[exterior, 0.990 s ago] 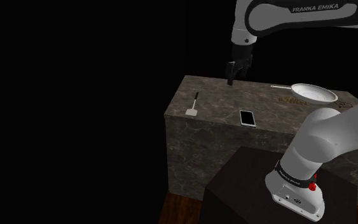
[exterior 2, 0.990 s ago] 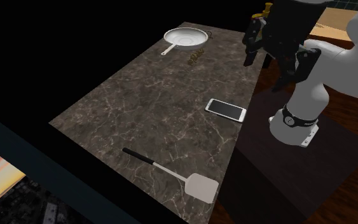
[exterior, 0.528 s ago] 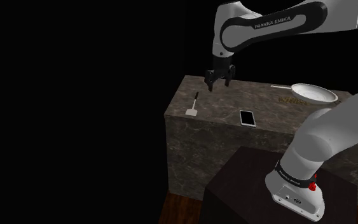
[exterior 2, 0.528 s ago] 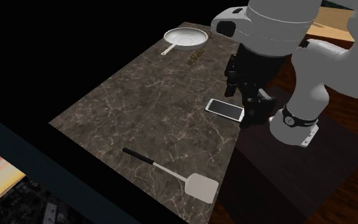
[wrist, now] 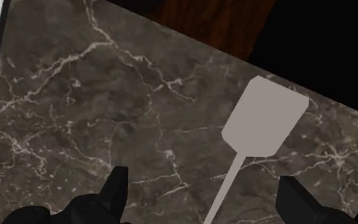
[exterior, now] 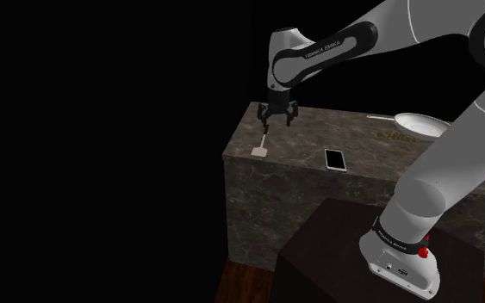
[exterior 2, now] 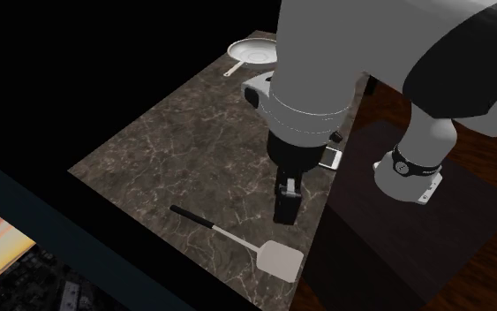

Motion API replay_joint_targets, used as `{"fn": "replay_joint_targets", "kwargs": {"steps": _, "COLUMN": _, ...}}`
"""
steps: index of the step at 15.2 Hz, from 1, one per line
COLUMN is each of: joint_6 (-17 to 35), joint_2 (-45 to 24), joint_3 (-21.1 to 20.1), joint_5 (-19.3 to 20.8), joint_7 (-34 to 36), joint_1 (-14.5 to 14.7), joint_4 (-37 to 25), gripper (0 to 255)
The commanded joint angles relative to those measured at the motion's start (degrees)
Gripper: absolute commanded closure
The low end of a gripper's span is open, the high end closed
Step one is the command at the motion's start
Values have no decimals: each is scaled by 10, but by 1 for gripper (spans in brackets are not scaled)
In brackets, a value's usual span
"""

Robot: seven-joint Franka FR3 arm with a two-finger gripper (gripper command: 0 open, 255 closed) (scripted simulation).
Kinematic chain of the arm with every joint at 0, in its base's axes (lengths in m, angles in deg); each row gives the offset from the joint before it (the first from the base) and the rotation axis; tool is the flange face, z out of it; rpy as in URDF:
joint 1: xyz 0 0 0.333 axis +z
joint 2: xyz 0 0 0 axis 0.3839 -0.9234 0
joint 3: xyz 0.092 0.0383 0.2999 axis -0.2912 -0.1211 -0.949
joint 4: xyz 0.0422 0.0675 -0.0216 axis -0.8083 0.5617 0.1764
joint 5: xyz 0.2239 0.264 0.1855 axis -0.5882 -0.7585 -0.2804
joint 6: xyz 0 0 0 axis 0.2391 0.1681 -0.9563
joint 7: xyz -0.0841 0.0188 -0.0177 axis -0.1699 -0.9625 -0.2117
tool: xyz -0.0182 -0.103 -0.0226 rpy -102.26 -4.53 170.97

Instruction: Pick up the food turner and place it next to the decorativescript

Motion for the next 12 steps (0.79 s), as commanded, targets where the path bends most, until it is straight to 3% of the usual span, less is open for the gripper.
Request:
{"fn": "replay_joint_targets", "kwargs": {"steps": 1, "joint_6": 22, "joint_2": -44, "joint_3": 0, "joint_5": 5, "joint_7": 44, "joint_1": -8, "joint_4": -26, "gripper": 0}}
{"fn": "replay_joint_targets", "kwargs": {"steps": 7, "joint_6": 73, "joint_2": -168, "joint_3": 11, "joint_5": 19, "joint_7": 165, "joint_1": -21, "joint_4": -106, "gripper": 0}}
{"fn": "replay_joint_targets", "kwargs": {"steps": 12, "joint_6": 105, "joint_2": -198, "joint_3": 15, "joint_5": 24, "joint_7": 179, "joint_1": -22, "joint_4": -104, "gripper": 0}}
